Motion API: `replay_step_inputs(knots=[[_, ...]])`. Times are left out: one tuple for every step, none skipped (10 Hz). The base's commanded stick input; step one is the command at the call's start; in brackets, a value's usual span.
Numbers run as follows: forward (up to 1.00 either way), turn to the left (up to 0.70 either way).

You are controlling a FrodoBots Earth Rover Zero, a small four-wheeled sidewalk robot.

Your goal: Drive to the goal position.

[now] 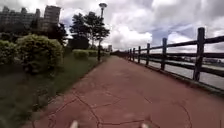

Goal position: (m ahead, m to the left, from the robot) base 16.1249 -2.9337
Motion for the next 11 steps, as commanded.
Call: replay_step_inputs(knots=[[0.7, 0.0], [0.7, 0.0], [0.7, -0.04], [0.7, -0.26], [0.7, -0.35], [0.7, -0.35], [0.7, -0.35], [0.7, -0.35], [0.7, -0.06], [0.7, 0.0], [0.7, 0.0]])
